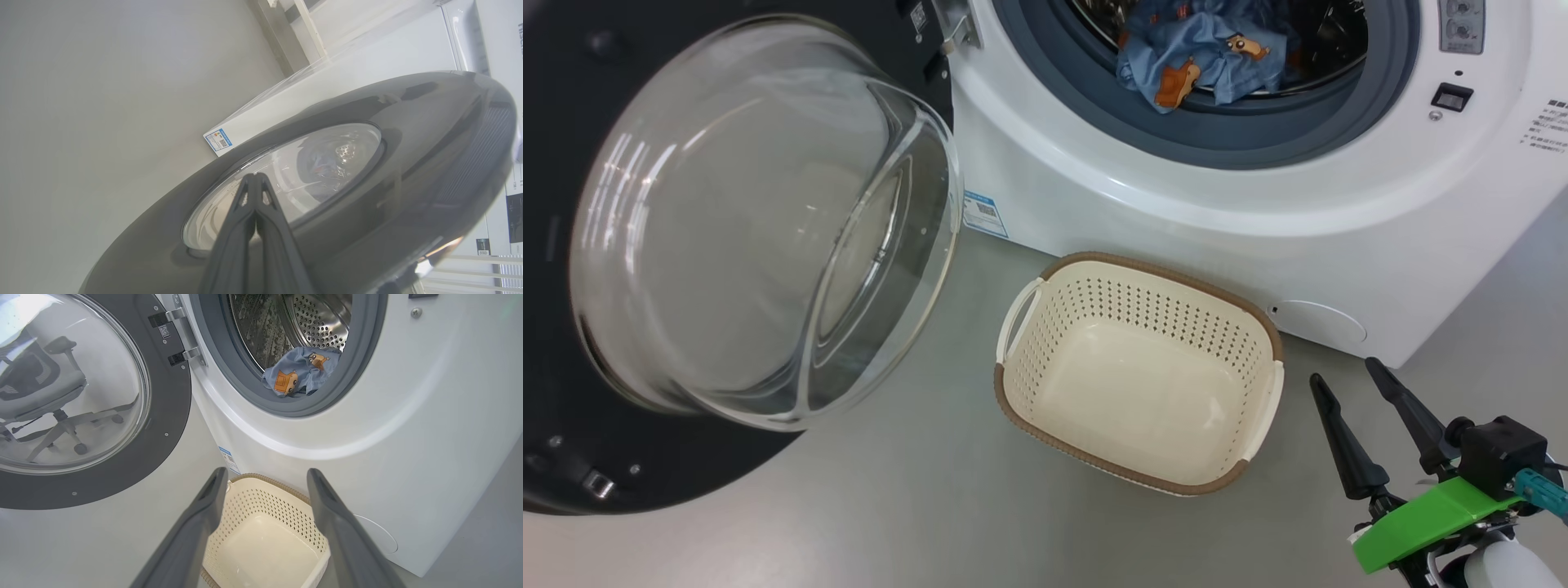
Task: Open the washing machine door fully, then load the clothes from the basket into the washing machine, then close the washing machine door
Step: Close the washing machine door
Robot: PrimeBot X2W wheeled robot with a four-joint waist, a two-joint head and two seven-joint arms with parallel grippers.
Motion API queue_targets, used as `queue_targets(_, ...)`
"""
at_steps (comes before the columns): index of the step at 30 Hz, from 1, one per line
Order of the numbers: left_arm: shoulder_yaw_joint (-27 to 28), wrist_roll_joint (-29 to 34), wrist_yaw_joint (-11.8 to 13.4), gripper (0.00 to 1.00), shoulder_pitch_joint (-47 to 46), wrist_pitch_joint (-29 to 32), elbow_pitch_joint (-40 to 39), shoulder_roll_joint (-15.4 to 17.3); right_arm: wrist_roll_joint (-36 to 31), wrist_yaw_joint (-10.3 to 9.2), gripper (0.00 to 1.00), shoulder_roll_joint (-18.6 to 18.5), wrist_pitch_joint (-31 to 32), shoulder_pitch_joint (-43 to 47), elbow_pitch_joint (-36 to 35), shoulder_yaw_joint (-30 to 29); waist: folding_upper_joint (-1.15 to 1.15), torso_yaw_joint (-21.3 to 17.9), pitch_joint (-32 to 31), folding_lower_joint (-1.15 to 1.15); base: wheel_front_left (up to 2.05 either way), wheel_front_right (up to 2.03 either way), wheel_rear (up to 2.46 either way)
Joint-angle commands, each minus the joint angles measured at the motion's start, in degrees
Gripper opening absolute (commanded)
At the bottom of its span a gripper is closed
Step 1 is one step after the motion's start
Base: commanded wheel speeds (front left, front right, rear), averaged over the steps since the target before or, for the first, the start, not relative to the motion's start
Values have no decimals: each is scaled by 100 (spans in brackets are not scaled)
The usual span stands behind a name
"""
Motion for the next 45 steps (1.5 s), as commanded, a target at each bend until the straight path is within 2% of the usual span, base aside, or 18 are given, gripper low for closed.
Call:
queue_targets(1,172,-78,-41,0,52,108,-201,347,-36,8,100,12,-28,67,-123,88,0,-9,-46,0,0,0,0)
queue_targets(16,147,-196,-41,0,524,865,-1513,275,-13,8,100,150,-28,320,-130,-46,0,-78,-403,0,0,0,0)
queue_targets(30,-40,-308,-41,0,753,1380,-2805,-130,-27,8,100,260,-28,480,-198,-211,0,-367,-616,0,0,0,0)
queue_targets(45,-170,-233,-41,0,557,1474,-3290,-601,-62,8,100,349,-28,568,-266,-369,0,-930,-657,0,0,0,0)
